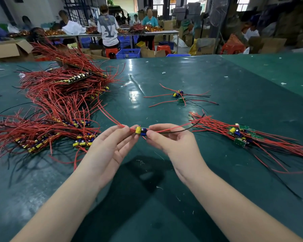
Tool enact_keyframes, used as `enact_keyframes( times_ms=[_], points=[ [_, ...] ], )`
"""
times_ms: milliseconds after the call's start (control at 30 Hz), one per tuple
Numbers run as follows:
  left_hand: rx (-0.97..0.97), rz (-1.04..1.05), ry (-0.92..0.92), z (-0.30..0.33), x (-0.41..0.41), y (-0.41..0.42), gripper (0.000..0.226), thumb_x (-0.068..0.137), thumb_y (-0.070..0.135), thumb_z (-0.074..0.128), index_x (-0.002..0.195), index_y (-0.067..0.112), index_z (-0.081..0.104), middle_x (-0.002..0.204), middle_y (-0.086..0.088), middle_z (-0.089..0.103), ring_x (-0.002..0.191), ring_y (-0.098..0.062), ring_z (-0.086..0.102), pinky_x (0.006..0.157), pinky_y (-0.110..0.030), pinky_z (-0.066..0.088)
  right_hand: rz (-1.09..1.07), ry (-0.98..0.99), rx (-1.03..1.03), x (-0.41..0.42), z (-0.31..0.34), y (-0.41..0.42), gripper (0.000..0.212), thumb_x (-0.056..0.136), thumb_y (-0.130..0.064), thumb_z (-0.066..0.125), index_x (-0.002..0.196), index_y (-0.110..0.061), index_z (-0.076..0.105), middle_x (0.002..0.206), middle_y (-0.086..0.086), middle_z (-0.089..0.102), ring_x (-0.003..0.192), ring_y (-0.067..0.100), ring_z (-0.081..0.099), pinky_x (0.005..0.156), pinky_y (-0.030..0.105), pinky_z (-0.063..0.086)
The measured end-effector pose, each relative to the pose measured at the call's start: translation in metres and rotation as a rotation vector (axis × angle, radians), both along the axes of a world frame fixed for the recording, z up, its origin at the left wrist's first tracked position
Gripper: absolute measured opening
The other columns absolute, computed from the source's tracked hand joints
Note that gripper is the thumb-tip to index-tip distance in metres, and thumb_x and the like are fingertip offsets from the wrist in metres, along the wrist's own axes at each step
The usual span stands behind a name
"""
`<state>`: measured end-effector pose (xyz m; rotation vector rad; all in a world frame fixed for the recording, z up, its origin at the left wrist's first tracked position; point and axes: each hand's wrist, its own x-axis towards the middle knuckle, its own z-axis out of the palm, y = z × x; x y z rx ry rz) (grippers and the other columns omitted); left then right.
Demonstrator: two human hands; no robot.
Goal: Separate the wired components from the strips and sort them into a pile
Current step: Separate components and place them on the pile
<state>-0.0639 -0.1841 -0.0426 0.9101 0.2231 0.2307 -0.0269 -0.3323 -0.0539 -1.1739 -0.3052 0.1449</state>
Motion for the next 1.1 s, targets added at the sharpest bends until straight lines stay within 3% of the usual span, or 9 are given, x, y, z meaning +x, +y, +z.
enact_keyframes(
  times_ms=[133, 367, 467, 600, 933, 1100],
  points=[
    [0.125, -0.001, -0.055, -0.001, -0.001, -0.003, 0.013, 0.073, 0.001, 0.063, 0.082, 0.007, 0.055, 0.086, -0.015, 0.074, 0.081, -0.019, 0.072, 0.071, -0.024, 0.057, 0.018, 0.111, 0.057, 0.002, 0.0, -0.001, 0.011, 0.084, 0.005, 0.066, 0.085, -0.004, 0.072, 0.088, 0.014, 0.074, 0.086, 0.025, 0.07, 0.086, 0.034, 0.057],
    [0.3, 0.005, -0.037, -0.003, -0.004, -0.005, 0.016, 0.083, -0.01, 0.058, 0.082, 0.005, 0.053, 0.097, -0.024, 0.066, 0.082, -0.023, 0.071, 0.072, -0.023, 0.057, 0.004, 0.02, -0.059, 0.003, 0.003, -0.003, 0.011, 0.084, 0.005, 0.066, 0.084, -0.005, 0.073, 0.085, 0.012, 0.074, 0.083, 0.021, 0.07, 0.083, 0.032, 0.058],
    [0.303, 0.005, -0.044, -0.003, -0.003, -0.004, 0.014, 0.078, -0.005, 0.063, 0.086, 0.005, 0.056, 0.091, -0.02, 0.067, 0.078, -0.02, 0.071, 0.07, -0.023, 0.057, 0.014, 0.037, -0.025, 0.004, 0.003, -0.005, 0.012, 0.085, 0.004, 0.066, 0.084, -0.005, 0.073, 0.086, 0.014, 0.073, 0.085, 0.023, 0.07, 0.082, 0.033, 0.058],
    [0.262, -0.031, -0.075, -0.004, -0.003, -0.002, 0.016, 0.069, 0.001, 0.065, 0.082, 0.006, 0.059, 0.08, -0.01, 0.071, 0.076, -0.015, 0.071, 0.068, -0.022, 0.057, 0.133, 0.196, 0.118, 0.003, 0.007, -0.006, 0.017, 0.086, 0.003, 0.064, 0.077, -0.008, 0.074, 0.083, 0.012, 0.073, 0.077, 0.018, 0.071, 0.07, 0.023, 0.057],
    [0.221, -0.042, -0.106, -0.007, -0.002, -0.001, 0.013, 0.067, -0.001, 0.065, 0.078, 0.006, 0.061, 0.078, -0.01, 0.072, 0.077, -0.016, 0.072, 0.066, -0.021, 0.057, 0.225, 0.437, 0.206, 0.005, 0.01, -0.006, 0.024, 0.083, -0.001, 0.066, 0.065, -0.013, 0.075, 0.081, 0.007, 0.074, 0.068, 0.011, 0.07, 0.054, 0.015, 0.052],
    [0.239, -0.021, -0.107, -0.006, -0.002, -0.002, 0.017, 0.073, 0.005, 0.064, 0.09, 0.005, 0.062, 0.084, -0.012, 0.073, 0.08, -0.018, 0.072, 0.07, -0.023, 0.057, 0.198, 0.424, 0.25, 0.006, 0.008, -0.006, 0.016, 0.085, 0.003, 0.064, 0.074, -0.007, 0.071, 0.083, 0.011, 0.073, 0.07, 0.015, 0.071, 0.06, 0.019, 0.055]
  ],
)
